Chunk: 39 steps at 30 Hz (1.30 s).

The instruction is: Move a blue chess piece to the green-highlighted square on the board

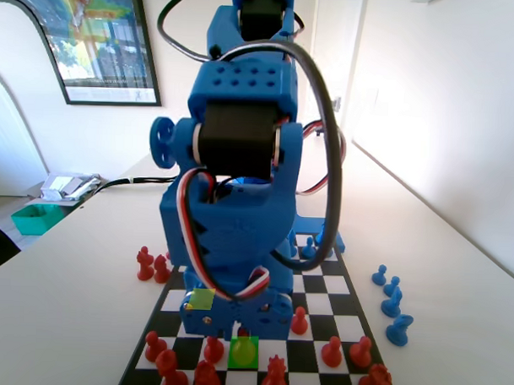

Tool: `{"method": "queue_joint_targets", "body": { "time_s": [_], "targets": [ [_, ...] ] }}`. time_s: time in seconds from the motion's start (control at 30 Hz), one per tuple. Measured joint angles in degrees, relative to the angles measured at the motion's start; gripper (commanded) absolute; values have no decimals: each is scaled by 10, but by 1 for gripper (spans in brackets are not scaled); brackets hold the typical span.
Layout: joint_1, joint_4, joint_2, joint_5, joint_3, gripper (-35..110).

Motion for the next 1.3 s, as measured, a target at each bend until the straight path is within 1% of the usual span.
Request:
{"method": "queue_joint_targets", "body": {
  "time_s": [1.3],
  "targets": [
    [-1,-11,0,4,-14,9]
  ]
}}
